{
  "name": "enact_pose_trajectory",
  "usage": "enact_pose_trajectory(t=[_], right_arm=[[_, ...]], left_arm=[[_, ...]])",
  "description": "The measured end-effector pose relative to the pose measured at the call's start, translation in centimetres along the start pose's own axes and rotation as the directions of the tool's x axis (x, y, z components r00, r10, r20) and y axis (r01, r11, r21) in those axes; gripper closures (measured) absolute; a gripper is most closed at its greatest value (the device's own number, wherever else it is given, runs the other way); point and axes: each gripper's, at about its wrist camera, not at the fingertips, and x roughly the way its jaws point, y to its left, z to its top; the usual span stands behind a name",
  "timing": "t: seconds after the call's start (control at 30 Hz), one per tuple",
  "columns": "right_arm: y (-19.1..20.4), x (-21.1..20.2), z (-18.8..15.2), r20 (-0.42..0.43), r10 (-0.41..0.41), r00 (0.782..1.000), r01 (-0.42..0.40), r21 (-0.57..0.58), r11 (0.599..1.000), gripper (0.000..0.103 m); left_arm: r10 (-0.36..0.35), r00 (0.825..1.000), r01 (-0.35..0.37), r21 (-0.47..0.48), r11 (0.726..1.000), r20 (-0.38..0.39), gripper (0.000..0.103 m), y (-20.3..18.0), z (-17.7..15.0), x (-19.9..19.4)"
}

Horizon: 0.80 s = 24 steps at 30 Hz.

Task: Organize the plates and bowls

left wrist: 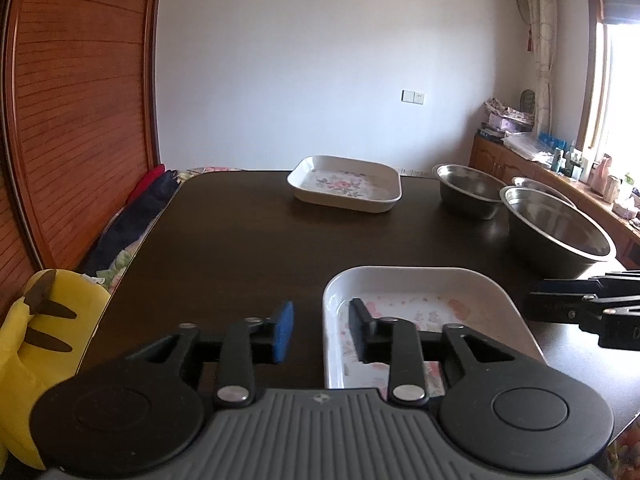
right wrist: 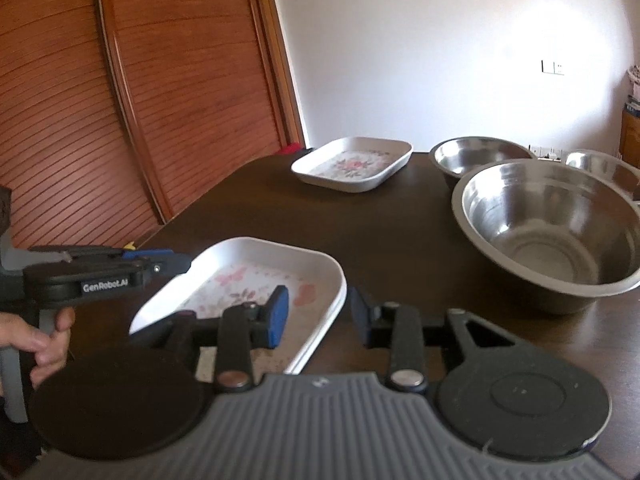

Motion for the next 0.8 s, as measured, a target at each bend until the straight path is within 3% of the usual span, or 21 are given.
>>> enact_pose_trajectory(t=[0.3, 0.4, 0.47, 0.6, 0.7, 0.77, 0.8], right_arm=[[0.4, -1.3, -0.9, 0.056, -0.019, 0.998, 0.021, -0.038, 0.999, 0.065], [0.5, -1.8, -1.0, 0.077, -0.029, 0.997, 0.033, -0.052, 0.998, 0.058], [0.5, -2.2, -1.0, 0.099, -0.041, 0.994, 0.048, -0.063, 0.997, 0.048], [0.4, -2.8, -0.9, 0.12, -0.048, 0.992, 0.056, -0.064, 0.996, 0.041], [0.4, -3.3, -0.8, 0.145, -0.05, 0.988, 0.061, -0.068, 0.996, 0.023], [0.4, -3.8, -0.7, 0.164, -0.049, 0.985, 0.061, -0.07, 0.996, 0.005], [0.3, -3.9, -0.7, 0.173, -0.047, 0.984, 0.06, -0.071, 0.996, 0.002]], left_arm=[[-0.003, 0.997, 0.001, 0.024, 1.0, 0.079, 0.003, -0.9, 0.0, -1.7], [0.007, 0.993, -0.011, 0.037, 0.999, 0.118, 0.0, -1.3, 0.1, -2.4], [0.006, 0.991, -0.012, 0.041, 0.999, 0.136, 0.0, -1.6, 0.1, -2.7], [0.007, 0.986, -0.015, 0.05, 0.999, 0.166, 0.0, -2.0, 0.2, -3.3], [0.028, 0.982, -0.039, 0.057, 0.998, 0.186, 0.0, -2.2, 0.1, -3.7], [0.025, 0.982, -0.037, 0.061, 0.997, 0.187, 0.0, -2.3, 0.0, -3.8], [0.021, 0.982, -0.034, 0.066, 0.997, 0.187, 0.0, -2.3, 0.1, -3.9]])
